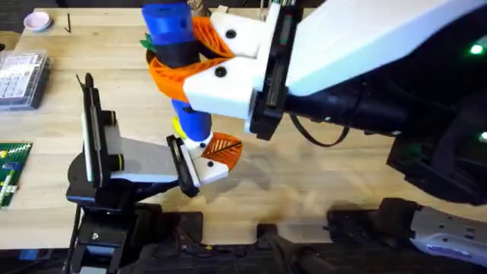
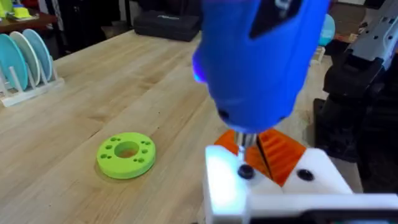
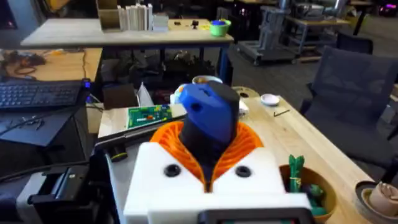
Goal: Pick up the gripper from the table and insert it into the empty holder that is missing its gripper. Then pick up a screw, insert it into the mounting hole, and use the screwdriver to tighten it. Finally, clean up the table by picking up the vegetable and placing it into the bucket.
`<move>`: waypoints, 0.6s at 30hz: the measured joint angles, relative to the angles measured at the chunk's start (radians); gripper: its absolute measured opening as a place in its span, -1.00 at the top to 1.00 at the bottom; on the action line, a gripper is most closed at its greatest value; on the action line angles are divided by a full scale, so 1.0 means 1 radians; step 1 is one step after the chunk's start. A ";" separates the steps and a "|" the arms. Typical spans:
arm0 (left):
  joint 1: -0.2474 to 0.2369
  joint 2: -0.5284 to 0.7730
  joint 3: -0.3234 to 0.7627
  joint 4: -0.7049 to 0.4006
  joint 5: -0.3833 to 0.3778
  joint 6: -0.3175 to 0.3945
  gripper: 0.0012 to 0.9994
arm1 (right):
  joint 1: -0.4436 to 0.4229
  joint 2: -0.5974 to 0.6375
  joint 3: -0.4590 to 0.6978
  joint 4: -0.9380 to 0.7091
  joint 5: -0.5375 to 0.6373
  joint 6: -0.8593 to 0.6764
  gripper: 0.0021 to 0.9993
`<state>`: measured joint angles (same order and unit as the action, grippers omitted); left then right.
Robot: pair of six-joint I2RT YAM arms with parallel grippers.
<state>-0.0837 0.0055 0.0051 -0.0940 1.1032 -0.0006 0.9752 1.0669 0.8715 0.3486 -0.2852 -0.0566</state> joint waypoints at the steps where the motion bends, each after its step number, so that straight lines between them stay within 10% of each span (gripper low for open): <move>1: 0.000 0.000 0.000 0.000 0.000 0.000 0.98 | 0.000 0.000 0.000 0.008 0.000 0.000 0.97; 18: 0.000 0.000 0.000 0.000 0.000 0.000 0.98 | 0.000 0.000 0.000 -0.007 0.000 0.009 0.97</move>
<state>-0.0837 0.0054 0.0051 -0.0940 1.1030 -0.0006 0.9752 1.0671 0.8715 0.3411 -0.2849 -0.0479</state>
